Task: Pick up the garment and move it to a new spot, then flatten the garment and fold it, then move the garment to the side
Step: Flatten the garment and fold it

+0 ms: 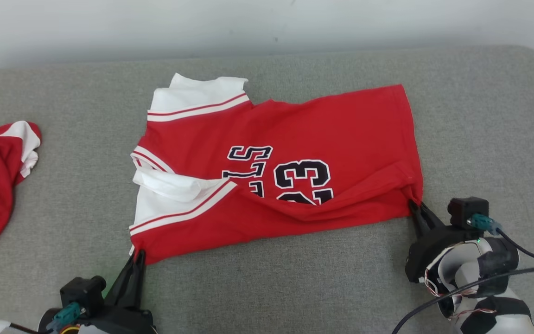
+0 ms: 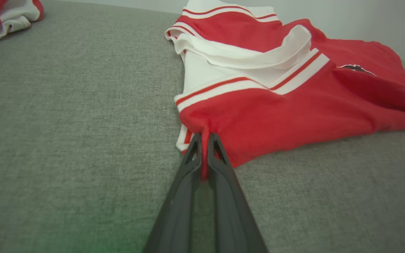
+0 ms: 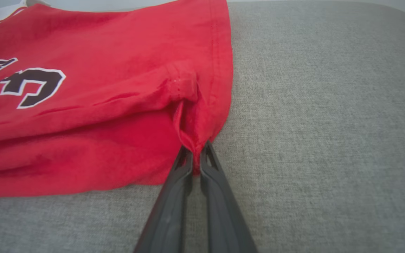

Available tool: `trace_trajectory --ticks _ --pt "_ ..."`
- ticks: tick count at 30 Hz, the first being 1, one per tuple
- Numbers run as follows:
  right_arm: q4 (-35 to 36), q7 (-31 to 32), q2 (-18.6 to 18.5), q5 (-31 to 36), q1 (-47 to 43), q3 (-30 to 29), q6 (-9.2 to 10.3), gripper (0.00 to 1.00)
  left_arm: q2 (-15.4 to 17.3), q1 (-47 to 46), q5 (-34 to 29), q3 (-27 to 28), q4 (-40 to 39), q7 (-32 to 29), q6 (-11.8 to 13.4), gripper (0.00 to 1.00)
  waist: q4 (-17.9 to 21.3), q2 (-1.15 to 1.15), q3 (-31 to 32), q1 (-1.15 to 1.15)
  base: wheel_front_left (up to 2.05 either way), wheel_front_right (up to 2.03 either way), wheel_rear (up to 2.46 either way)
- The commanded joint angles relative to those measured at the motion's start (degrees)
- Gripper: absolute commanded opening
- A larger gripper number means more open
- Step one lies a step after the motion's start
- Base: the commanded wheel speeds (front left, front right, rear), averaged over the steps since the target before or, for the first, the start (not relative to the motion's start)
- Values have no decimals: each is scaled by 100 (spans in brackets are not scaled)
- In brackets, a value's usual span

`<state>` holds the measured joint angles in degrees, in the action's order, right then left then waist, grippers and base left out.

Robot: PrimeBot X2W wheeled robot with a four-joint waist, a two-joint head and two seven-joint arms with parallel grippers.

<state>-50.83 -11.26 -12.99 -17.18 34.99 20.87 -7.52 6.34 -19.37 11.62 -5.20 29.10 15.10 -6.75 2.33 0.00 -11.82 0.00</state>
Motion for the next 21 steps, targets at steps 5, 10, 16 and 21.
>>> trace_trajectory --ticks 5,10,16,21 --pt "154 -187 -47 -438 -398 -110 6 0 -40 397 27 118 -142 9 -3 0 -72 0 348 0 0 0 0" --pt "710 -140 -236 -867 -959 -81 6 0 -88 906 89 248 -444 9 31 0 -10 0 625 0 0 0 0" --pt "1562 226 -428 -1232 -1850 -278 7 0 -171 1609 197 310 -896 10 106 0 -26 0 861 0 0 0 0" --pt "2341 664 -424 -1247 -2649 -584 7 0 -212 1934 221 250 -1017 10 146 0 -67 0 908 0 0 0 0"
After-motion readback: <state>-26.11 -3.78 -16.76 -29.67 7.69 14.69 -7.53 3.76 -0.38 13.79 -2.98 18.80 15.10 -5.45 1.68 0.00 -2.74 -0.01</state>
